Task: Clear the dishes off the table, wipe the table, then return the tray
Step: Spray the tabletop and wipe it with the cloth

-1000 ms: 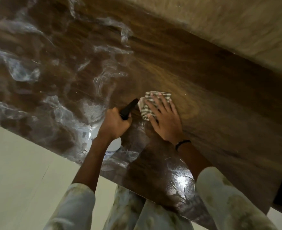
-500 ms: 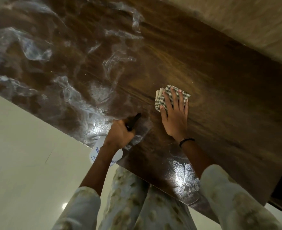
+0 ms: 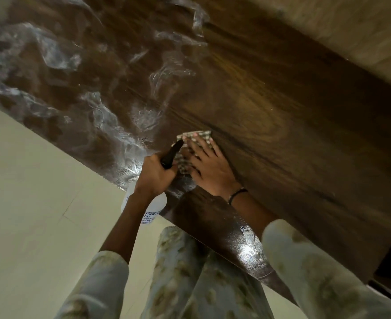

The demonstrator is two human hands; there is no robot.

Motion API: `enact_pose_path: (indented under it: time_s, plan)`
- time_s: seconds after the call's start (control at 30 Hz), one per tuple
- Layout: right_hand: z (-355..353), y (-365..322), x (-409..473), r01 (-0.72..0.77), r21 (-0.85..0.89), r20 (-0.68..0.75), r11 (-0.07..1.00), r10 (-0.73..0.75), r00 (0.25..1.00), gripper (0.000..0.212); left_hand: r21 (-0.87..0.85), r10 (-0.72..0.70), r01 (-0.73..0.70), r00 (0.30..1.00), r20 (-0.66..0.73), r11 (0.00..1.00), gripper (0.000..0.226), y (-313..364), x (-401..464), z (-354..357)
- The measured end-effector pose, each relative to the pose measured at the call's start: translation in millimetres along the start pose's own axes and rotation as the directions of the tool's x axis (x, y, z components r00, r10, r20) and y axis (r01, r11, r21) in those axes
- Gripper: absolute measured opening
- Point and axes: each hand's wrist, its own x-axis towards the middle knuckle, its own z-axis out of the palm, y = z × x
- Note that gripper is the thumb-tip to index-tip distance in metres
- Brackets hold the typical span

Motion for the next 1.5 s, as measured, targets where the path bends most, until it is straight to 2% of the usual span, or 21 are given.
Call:
enact_pose_path:
  time_s: [0.07, 0.17, 0.27, 0.33, 0.4, 0.5, 0.6, 0.67, 0.77, 0.87, 0.93, 1.0, 1.07, 1.13, 1.2, 1.27, 1.33, 1.5]
  plan:
    - [-4, 19, -19, -0.023, -0.002, -0.017, 1.000, 0.023, 1.000, 0.050, -0.013, 0.004, -0.003, 1.000, 0.005, 1.000, 0.008, -1, -3, -1]
    - [-13, 41, -17, -0.166, -0.015, -0.034, 0.986, 0.165, 0.986, 0.053, 0.004, 0.026, -0.026, 0.999, 0.033, 1.000, 0.009, -8, -7, -2]
    - [-17, 28, 18, -0.304, 0.040, -0.087, 0.952, 0.306, 0.948, 0.053, -0.005, 0.030, -0.030, 0.999, 0.041, 1.000, 0.002, -15, -9, -5]
    - [-15, 7, 42, -0.338, 0.065, -0.103, 0.939, 0.343, 0.934, 0.053, -0.007, 0.017, -0.017, 0.999, 0.030, 1.000, 0.005, -21, -11, -7]
    - [-7, -17, 53, -0.270, 0.050, -0.075, 0.962, 0.273, 0.959, 0.055, -0.006, 0.009, -0.009, 0.999, 0.037, 1.000, 0.007, -25, -15, -10]
    - [6, -42, 33, -0.085, 0.010, -0.001, 0.996, 0.085, 0.996, 0.055, 0.001, 0.007, -0.007, 0.997, 0.072, 1.000, 0.006, -30, -21, -18]
    - [11, -24, -5, -0.013, -0.019, 0.005, 1.000, 0.014, 1.000, 0.049, -0.020, -0.018, 0.020, 0.996, 0.083, 1.000, 0.005, -36, -25, -27]
    - [5, -4, -19, -0.091, -0.052, 0.006, 0.995, 0.091, 0.996, 0.052, -0.026, -0.024, 0.027, 0.995, 0.100, 0.999, 0.014, -43, -27, -33]
    - [1, -4, -1, -0.306, -0.014, -0.073, 0.952, 0.304, 0.950, 0.052, -0.012, -0.013, 0.015, 0.993, 0.116, 1.000, 0.033, -53, -32, -41]
    - [6, -40, 38, -0.422, 0.056, -0.163, 0.905, 0.426, 0.890, 0.051, 0.011, 0.016, -0.018, 0.994, 0.105, 1.000, 0.032, -62, -37, -45]
    - [13, -65, 51, -0.365, 0.071, -0.117, 0.928, 0.372, 0.921, 0.052, 0.023, 0.045, -0.048, 0.994, 0.095, 0.999, 0.037, -65, -41, -47]
    - [22, -85, 43, -0.229, 0.043, -0.041, 0.972, 0.231, 0.972, 0.055, 0.042, 0.073, -0.078, 0.991, 0.110, 0.996, 0.038, -68, -45, -47]
    - [25, -90, 20, -0.107, 0.017, 0.010, 0.994, 0.107, 0.994, 0.056, 0.042, 0.077, -0.083, 0.989, 0.128, 0.996, 0.032, -71, -49, -47]
    - [24, -75, 0, -0.084, -0.001, 0.009, 0.996, 0.084, 0.996, 0.052, 0.035, 0.058, -0.063, 0.988, 0.143, 0.997, 0.025, -73, -53, -45]
    - [18, -53, -14, -0.192, -0.004, -0.023, 0.981, 0.192, 0.981, 0.051, 0.035, 0.046, -0.052, 0.987, 0.154, 0.998, 0.024, -77, -56, -43]
    - [14, -37, -23, -0.374, 0.051, -0.062, 0.926, 0.377, 0.924, 0.051, 0.040, 0.038, -0.046, 0.984, 0.177, 0.998, 0.014, -82, -60, -40]
    - [14, -35, -32, -0.482, 0.074, -0.108, 0.873, 0.487, 0.867, 0.049, 0.048, 0.012, -0.021, 0.982, 0.190, 0.999, 0.004, -91, -64, -38]
    - [24, -51, -59, -0.491, 0.072, -0.116, 0.868, 0.496, 0.861, 0.050, 0.105, -0.038, 0.009, 0.962, 0.271, 0.994, 0.007, -104, -78, -32]
